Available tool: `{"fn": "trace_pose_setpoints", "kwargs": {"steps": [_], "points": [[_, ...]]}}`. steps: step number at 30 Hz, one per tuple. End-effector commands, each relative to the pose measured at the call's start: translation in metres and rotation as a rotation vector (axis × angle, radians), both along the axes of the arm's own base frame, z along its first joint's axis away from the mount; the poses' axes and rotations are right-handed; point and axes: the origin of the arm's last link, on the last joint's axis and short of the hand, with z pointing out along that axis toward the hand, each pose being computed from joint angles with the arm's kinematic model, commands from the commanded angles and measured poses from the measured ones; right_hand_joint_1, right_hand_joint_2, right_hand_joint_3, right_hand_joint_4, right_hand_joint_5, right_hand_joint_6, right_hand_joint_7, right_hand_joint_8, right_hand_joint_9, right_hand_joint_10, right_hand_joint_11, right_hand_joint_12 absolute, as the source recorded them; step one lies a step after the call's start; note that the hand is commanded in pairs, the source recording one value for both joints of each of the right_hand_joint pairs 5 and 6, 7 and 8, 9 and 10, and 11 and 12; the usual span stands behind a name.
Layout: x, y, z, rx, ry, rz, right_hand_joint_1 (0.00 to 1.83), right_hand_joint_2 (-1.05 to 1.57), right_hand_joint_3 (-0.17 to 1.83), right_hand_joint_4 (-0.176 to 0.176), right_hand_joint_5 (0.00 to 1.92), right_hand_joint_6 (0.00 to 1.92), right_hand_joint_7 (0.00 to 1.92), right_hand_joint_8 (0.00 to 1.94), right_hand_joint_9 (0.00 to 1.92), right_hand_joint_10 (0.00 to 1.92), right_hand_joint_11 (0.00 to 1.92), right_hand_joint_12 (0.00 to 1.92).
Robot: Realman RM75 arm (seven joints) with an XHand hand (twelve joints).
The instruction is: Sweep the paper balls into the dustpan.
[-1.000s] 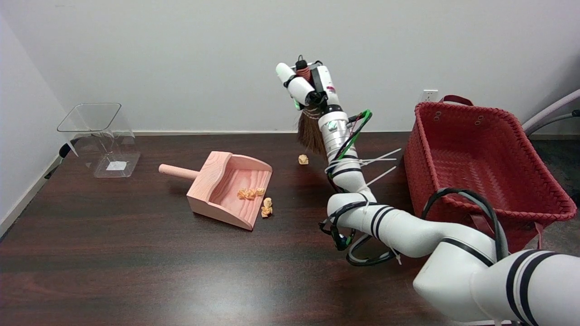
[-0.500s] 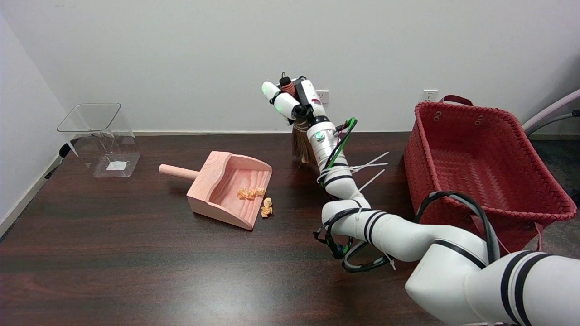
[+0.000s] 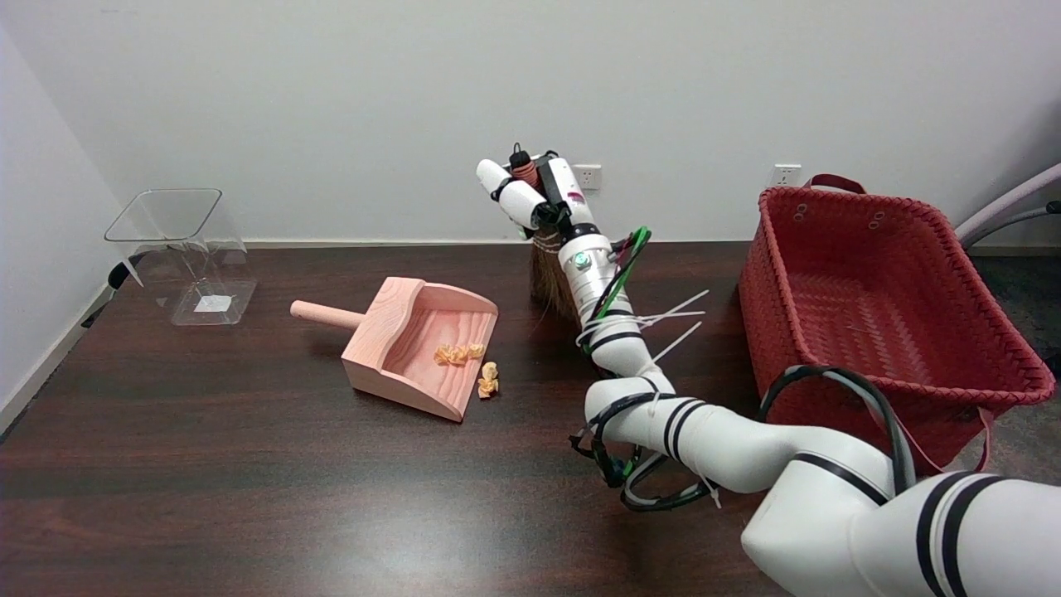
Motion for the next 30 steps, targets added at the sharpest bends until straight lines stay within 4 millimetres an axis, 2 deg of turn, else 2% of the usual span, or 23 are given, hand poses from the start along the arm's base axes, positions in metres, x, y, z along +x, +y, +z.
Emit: {"fn": "trace_pose_setpoints", "kwargs": {"steps": [1,9,15,26,30], "points": [[0.024,0.025,0.02,-0.059,-0.205,0.142,0.68,1.57,0.05,0.0,1.92,1.92,1.92,1.92,1.92,1.92,1.92,1.92],[0.021,0.037,0.022,-0.072,-0.368,0.138,0.73,1.57,0.15,0.0,1.92,1.92,1.92,1.92,1.92,1.92,1.92,1.92],[0.017,0.042,0.014,-0.053,-0.468,0.109,0.74,1.57,0.23,0.0,1.92,1.92,1.92,1.92,1.92,1.92,1.92,1.92],[0.03,0.038,0.017,-0.085,-0.382,0.162,0.71,1.57,0.33,0.0,1.92,1.92,1.92,1.92,1.92,1.92,1.92,1.92],[0.026,0.032,0.019,-0.1,-0.3,0.157,0.68,1.57,0.41,0.0,1.92,1.92,1.92,1.92,1.92,1.92,1.92,1.92]]}}
